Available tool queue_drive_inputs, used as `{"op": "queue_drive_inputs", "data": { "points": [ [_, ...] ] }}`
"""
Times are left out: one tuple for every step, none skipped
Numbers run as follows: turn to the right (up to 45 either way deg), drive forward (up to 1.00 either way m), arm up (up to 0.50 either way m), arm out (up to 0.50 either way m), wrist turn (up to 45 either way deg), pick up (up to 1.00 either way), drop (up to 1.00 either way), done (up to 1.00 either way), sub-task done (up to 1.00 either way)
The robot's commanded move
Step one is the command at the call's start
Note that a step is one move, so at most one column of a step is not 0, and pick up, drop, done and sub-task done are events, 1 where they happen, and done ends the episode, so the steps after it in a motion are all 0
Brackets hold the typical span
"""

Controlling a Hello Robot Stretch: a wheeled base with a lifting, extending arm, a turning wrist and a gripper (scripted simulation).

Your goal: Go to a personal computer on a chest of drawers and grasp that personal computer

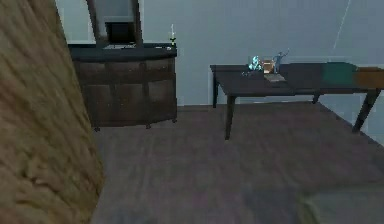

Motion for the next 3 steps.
{"op": "queue_drive_inputs", "data": {
  "points": [
    [0.0,0.80,0.00,0.00,0.0,0.00,0.00,0.00,0.00],
    [6.0,0.00,0.00,0.00,0.0,0.00,0.00,0.00,0.00],
    [0.0,0.75,0.00,0.00,0.0,0.00,0.00,0.00,0.00]
  ]
}}
